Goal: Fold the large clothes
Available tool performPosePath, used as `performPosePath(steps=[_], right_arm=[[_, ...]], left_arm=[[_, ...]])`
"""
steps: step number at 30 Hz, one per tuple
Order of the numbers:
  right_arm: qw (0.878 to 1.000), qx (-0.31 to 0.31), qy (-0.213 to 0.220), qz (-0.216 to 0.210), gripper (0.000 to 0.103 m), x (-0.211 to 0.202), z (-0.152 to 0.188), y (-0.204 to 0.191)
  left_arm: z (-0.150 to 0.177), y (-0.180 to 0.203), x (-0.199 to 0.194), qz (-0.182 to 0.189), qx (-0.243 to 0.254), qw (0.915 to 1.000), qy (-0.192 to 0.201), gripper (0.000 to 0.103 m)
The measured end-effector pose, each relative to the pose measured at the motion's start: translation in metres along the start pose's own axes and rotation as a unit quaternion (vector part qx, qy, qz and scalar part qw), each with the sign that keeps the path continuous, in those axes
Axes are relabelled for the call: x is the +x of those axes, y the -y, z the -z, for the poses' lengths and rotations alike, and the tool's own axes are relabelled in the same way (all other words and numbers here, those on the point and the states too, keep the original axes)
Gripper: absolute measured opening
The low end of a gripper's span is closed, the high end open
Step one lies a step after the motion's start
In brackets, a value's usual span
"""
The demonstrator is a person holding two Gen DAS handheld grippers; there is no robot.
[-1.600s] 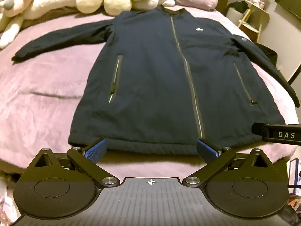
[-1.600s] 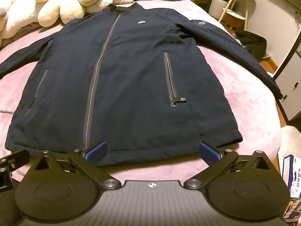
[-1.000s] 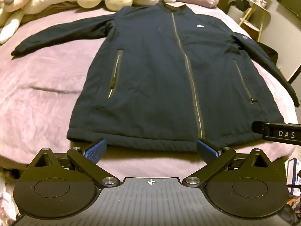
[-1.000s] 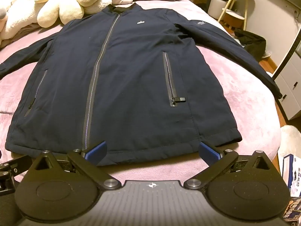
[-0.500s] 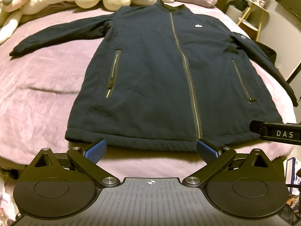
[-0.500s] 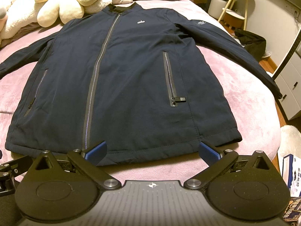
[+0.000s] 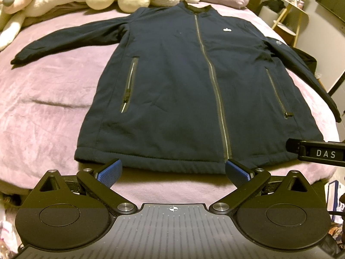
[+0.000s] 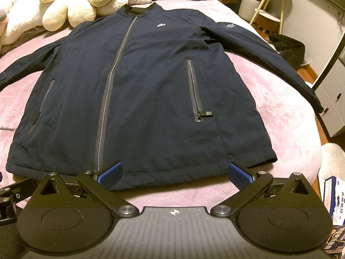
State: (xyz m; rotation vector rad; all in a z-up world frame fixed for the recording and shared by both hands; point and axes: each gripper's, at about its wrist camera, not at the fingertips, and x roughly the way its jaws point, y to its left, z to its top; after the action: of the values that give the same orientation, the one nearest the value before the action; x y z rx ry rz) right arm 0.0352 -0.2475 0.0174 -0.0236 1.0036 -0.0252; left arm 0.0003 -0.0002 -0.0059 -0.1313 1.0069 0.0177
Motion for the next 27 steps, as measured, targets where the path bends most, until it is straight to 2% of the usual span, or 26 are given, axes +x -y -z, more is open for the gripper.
performPosePath(steps=[27], right_arm=[[1.0, -0.001, -0.002, -0.001, 0.103, 0.002, 0.0002, 0.0002]], left_arm=[[-0.0001, 0.0007, 0.0002, 0.0, 0.0, 1.0, -0.001, 0.103]])
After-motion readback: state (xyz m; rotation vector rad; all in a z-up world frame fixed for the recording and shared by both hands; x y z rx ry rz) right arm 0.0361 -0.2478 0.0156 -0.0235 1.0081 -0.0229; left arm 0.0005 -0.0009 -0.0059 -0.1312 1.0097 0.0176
